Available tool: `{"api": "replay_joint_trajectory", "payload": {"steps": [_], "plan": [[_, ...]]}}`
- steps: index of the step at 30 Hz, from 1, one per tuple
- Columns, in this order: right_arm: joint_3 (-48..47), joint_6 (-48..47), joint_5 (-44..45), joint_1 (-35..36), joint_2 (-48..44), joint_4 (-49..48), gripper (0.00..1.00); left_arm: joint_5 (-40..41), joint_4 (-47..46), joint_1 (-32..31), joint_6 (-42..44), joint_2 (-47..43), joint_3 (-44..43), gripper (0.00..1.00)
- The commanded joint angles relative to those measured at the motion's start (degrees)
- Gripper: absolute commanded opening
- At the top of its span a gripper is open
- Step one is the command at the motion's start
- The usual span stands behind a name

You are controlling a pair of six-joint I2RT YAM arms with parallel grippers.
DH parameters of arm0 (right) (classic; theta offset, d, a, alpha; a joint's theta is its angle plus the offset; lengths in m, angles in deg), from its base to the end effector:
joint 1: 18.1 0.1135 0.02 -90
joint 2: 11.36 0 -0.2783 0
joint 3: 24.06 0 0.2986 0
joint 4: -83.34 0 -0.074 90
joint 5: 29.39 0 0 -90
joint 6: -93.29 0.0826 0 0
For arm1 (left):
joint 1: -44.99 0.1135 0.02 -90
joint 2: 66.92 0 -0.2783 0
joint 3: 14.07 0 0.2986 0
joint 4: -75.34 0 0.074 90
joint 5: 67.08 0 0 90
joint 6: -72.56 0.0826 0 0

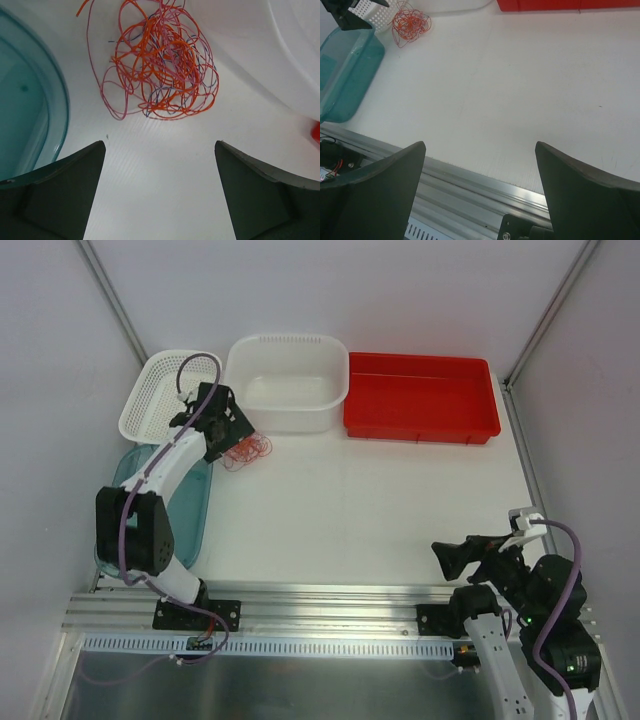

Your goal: Untangle the cables

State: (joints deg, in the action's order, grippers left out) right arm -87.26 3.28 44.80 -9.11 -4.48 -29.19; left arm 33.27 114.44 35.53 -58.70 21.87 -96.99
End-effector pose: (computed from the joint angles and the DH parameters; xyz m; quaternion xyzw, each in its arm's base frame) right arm 0.0556 0.0316 0.3656 -0.1471 0.7559 0.1552 0.6188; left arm 0.4177 -0.0546 0.2515 -0.2853 0.8754 -0.0880 0.3803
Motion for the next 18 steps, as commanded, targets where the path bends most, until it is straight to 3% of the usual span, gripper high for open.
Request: {"api": "replay_joint_trajectory", "payload": {"steps": [1,5,9,12,13,15,16,18], "plan": [[1.6,0.3,-1.9,0.4,0.3,-3.1,0.97,3.5,-3.2,-0.7,1.6,8.7,-6.0,0.92],[3.0,-1.3,-1.9,0.5,0.2,-3.8,0.97,3.2,-3.3,-1.3,2.9,16.6,-11.9,0.88],[3.3,-1.8,-1.4,0.5,0.4,-4.3,0.97,2.0,-3.3,-1.4,2.9,22.2,-14.2,0.75],[3.7,-2.1,-1.2,0.5,0.4,-4.7,0.97,-0.1,-3.3,-1.4,2.0,25.0,-14.1,0.53],[3.9,-2.2,-1.2,0.5,0.5,-5.1,0.97,-0.7,-3.3,-1.5,1.8,25.4,-13.8,0.40],[4.4,-2.2,-1.4,0.4,0.6,-5.3,0.97,-0.9,-3.3,-1.9,1.6,25.2,-12.2,0.25],[4.6,-2.2,-1.7,0.5,0.6,-5.5,0.97,-0.9,-3.3,-2.4,1.8,24.5,-11.6,0.12],[4.9,-2.0,-3.2,0.5,0.8,-5.8,0.97,-1.2,-3.3,-3.2,2.8,23.4,-9.4,0.00]]}}
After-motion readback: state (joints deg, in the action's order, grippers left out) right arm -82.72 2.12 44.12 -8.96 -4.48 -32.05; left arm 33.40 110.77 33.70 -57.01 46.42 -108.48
